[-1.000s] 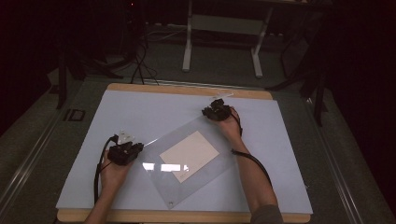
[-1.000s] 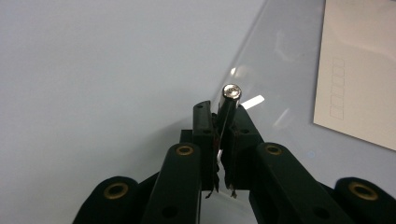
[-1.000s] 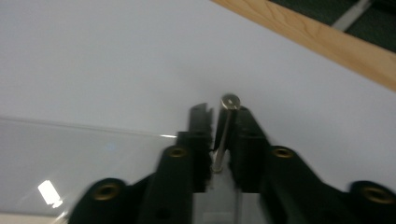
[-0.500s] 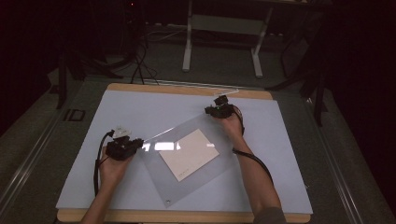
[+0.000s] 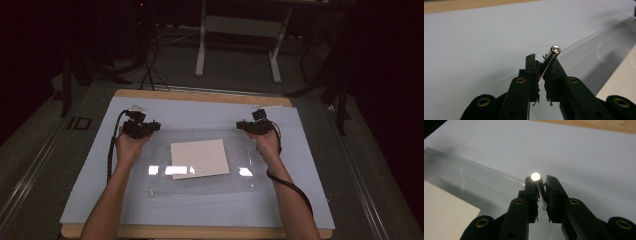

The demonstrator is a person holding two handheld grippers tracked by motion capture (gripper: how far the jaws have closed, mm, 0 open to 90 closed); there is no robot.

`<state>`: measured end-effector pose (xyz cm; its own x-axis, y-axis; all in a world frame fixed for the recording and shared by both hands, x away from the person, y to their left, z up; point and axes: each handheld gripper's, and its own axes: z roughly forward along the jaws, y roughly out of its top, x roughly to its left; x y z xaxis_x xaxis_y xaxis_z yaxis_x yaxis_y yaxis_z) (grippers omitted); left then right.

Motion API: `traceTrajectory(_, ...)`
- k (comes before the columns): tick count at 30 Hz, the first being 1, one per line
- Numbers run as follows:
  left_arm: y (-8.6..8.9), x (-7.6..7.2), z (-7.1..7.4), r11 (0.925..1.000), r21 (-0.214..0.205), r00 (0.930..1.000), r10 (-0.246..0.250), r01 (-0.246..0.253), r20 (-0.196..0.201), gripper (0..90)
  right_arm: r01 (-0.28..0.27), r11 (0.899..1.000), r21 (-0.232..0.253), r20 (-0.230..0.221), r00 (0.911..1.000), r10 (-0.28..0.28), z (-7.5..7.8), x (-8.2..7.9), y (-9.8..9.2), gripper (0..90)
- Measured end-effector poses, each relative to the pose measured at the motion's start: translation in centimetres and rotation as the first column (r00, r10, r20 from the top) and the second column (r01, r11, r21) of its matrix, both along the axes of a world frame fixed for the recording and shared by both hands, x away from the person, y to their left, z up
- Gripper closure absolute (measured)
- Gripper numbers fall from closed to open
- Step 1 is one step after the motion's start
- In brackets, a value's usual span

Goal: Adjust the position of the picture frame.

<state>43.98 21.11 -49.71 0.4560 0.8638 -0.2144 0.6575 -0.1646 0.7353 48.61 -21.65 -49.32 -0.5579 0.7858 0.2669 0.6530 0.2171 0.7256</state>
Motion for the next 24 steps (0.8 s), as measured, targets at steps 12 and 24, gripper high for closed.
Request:
traceTrajectory(12,-1.5,1.4,-2.0,0.9977,0.047,0.9968,0.052,-0.049,-0.062,82.1,0.038,0.999,-0.024,-0.012,0.9992,-0.038,-2.2,-0.3,-0.6,79.9)
traceTrajectory(24,-2.1,1.1,-2.2,0.9973,0.063,0.9979,0.041,-0.038,-0.05,82.6,0.045,0.999,-0.026,-0.009,0.9989,-0.045,-2.4,-0.7,-1.1,80.1)
